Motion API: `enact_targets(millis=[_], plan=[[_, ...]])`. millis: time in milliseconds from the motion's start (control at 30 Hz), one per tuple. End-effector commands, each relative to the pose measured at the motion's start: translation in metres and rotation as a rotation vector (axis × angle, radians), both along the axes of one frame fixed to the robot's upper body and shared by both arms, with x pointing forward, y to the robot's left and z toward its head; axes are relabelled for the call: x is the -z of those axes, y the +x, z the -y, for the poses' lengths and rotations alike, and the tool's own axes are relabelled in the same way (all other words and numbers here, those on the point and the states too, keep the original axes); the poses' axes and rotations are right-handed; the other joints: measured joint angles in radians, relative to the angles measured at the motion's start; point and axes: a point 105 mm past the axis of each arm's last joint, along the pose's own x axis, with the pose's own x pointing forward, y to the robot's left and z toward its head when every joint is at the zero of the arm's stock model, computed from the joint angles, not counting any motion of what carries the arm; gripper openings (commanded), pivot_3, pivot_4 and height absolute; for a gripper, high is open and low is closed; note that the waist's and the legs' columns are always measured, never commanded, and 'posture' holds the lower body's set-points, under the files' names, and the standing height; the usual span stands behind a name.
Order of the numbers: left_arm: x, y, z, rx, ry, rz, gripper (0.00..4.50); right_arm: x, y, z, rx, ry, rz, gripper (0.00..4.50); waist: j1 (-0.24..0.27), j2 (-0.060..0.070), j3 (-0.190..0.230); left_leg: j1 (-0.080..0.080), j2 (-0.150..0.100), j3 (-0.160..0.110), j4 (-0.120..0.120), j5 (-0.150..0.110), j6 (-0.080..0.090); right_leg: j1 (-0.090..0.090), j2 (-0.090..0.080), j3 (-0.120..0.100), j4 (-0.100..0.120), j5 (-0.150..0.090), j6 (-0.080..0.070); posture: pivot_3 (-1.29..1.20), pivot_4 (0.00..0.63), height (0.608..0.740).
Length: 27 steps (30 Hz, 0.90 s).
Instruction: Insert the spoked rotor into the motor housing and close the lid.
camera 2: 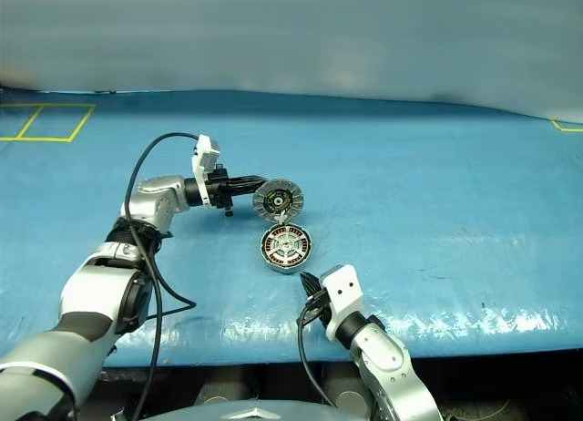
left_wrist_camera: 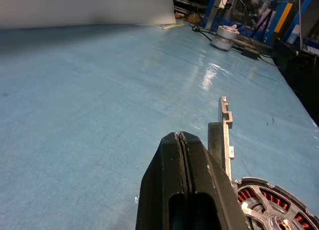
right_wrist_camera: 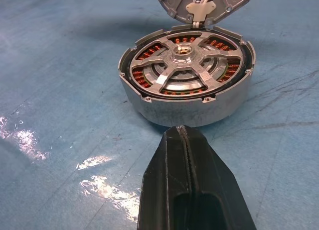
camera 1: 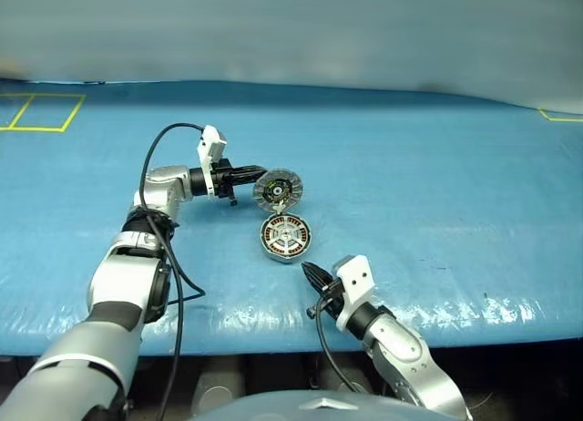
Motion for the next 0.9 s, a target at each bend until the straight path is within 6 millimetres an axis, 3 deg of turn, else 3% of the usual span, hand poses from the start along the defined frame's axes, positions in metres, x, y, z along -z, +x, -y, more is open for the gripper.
enact_targets(millis=[33,467,667,900], plan=[[-0.013,0.004,0.007,0.045,0.05,0.041,0.0,-0.009,0.004,-0.007,-0.006,0.027,0.047,0.01,0.0,0.0,0.0,0.0,0.0,0.0,0.0,0.0,0.0,0.0,0.0,0.0,0.0,0.0,0.0,0.0,0.15,0.74],[-0.019,-0.011,0.039,0.275,0.077,0.029,0.0,-0.007,0.005,-0.01,0.008,0.025,0.041,0.01,0.0,0.0,0.0,0.0,0.0,0.0,0.0,0.0,0.0,0.0,0.0,0.0,0.001,0.0,-0.001,0.0,0.15,0.74],[-0.008,-0.029,0.045,0.422,0.125,-0.012,0.0,-0.006,0.006,-0.009,0.015,0.02,0.039,0.01,0.0,0.0,0.0,0.0,0.0,0.0,0.001,0.0,0.0,0.0,0.0,0.0,0.001,0.0,-0.001,0.0,0.15,0.74],[0.014,-0.045,0.048,0.48,0.16,-0.072,0.0,-0.006,0.008,-0.008,0.014,0.013,0.038,0.01,-0.001,0.0,0.0,0.0,0.0,-0.001,0.001,0.0,0.0,0.0,0.0,0.0,0.002,0.0,-0.001,0.0,0.15,0.74]])
